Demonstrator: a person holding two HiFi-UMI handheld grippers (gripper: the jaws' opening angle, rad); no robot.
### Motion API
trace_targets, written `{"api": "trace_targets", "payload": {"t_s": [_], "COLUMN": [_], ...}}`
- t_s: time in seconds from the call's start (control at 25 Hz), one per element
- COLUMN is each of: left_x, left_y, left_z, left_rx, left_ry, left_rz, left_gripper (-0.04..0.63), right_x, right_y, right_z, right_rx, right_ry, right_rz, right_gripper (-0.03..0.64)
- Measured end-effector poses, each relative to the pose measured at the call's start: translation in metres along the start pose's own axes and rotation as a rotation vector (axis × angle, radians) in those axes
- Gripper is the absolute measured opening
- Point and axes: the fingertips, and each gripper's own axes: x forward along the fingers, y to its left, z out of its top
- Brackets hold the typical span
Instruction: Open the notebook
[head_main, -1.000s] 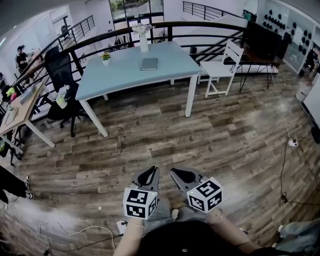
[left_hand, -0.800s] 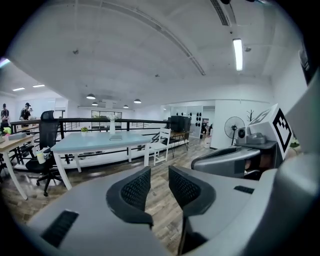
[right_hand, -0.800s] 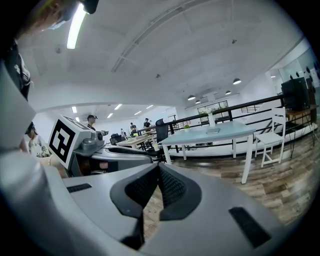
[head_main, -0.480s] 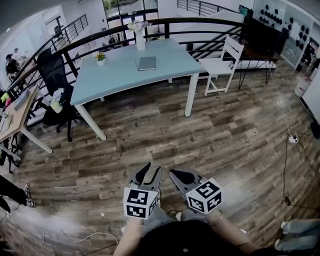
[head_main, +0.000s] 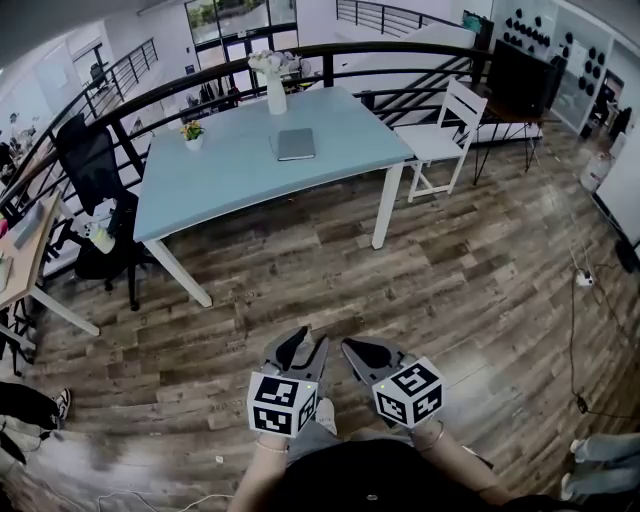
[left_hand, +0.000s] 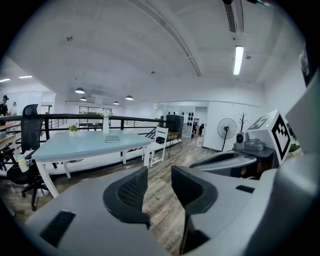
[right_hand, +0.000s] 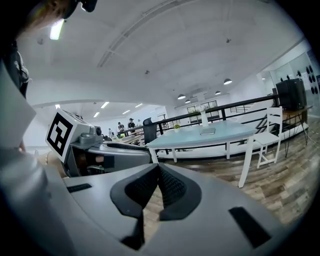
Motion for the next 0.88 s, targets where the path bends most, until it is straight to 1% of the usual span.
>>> {"api": "trace_targets", "payload": {"t_s": [0.16, 0.36, 0.64, 0.88], "left_x": [0.005, 0.011, 0.023, 0.037], "left_y": [0.04, 0.077, 0.103, 0.118], "left_z": [0.012, 0.012, 0.012, 0.011], "left_rx": [0.012, 0.028, 0.02, 0.005], "left_ry": [-0.002, 0.025, 0.035, 0.041], "left_rz": [-0.014, -0.041, -0.065, -0.078], "left_gripper": [0.146, 0.158, 0.158, 0.158], "right_x": [0.037, 0.074, 0.101, 0.121], "right_y": [0.0, -0.002, -0.011, -0.018], "right_z": [0.014, 0.023, 0.029, 0.031], "right_rx": [0.017, 0.032, 0.049, 0.049], "right_ry": [-0.01, -0.011, -0.003, 0.019], "right_rz": [-0.026, -0.053, -0.08, -0.081], "right_gripper": [0.008, 0.008, 0.008, 0.008]}}
